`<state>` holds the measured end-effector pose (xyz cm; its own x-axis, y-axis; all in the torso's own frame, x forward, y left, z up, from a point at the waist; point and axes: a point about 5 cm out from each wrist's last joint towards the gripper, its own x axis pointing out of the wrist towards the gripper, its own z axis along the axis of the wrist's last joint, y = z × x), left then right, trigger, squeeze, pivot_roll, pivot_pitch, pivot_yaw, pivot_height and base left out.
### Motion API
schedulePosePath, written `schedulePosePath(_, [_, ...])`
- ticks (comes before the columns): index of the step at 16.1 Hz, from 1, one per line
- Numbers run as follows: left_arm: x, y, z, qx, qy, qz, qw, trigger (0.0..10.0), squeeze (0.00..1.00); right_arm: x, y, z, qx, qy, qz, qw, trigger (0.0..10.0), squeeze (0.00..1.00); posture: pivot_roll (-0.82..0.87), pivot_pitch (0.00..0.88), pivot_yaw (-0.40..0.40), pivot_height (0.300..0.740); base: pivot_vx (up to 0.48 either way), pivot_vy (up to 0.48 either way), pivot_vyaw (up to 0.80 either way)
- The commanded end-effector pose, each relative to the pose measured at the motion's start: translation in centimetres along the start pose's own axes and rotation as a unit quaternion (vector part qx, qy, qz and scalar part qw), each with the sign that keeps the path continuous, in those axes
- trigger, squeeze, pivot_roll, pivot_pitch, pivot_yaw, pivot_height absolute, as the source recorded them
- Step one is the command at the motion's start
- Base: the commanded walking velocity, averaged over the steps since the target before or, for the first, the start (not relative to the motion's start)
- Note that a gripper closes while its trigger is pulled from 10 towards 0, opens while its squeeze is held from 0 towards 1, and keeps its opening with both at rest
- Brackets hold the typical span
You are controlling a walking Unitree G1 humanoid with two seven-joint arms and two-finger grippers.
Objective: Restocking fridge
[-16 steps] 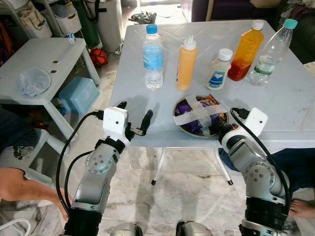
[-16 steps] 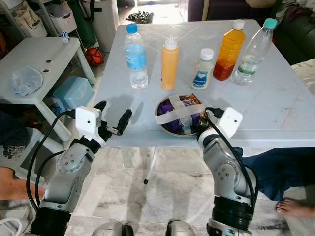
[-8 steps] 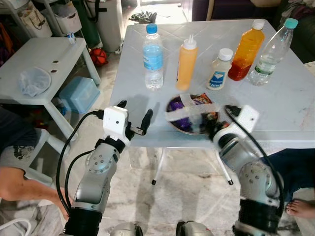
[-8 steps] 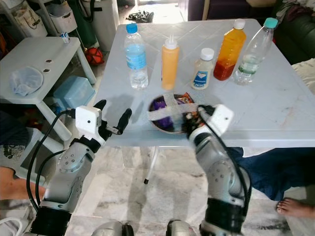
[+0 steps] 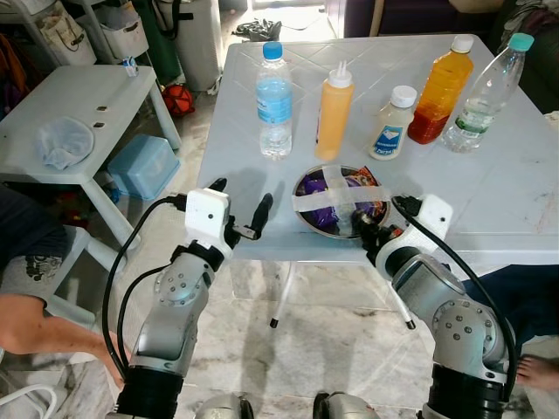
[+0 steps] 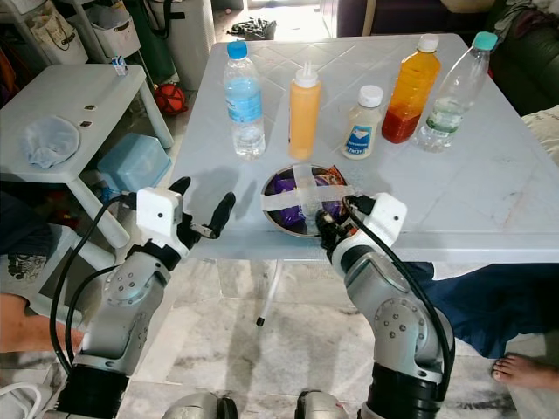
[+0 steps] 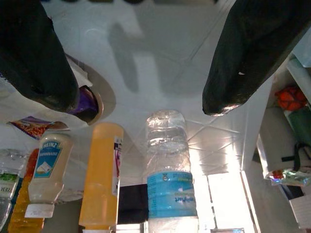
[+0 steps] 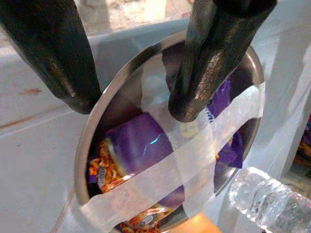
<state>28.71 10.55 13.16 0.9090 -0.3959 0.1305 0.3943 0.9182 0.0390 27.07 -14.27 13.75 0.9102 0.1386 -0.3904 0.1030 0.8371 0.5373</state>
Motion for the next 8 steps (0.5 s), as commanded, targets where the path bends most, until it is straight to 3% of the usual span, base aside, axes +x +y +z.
schedulePosePath(1, [0.1,0.0,0.0,0.001,-0.002,0.002,1.000,10.0,0.00,0.3,1.3,-1.3,0.028,0.024,0.032,0.999,10.0,0.00,-0.01,0.065,0.061,0.740,0.000,0.000,0.00])
schedulePosePath(7, [0.0,0.0,0.0,0.003,-0.003,0.003,1.000,10.0,0.00,1.5,1.8,-2.3,0.104,0.059,0.052,0.991,10.0,0.00,0.00,0.062,0.057,0.740,0.000,0.000,0.00])
schedulePosePath(8, [0.0,-0.1,0.0,0.002,-0.002,0.001,1.000,10.0,0.00,1.7,1.6,-2.6,0.110,0.064,0.046,0.991,9.4,0.00,0.00,0.062,0.056,0.740,0.000,0.000,0.00])
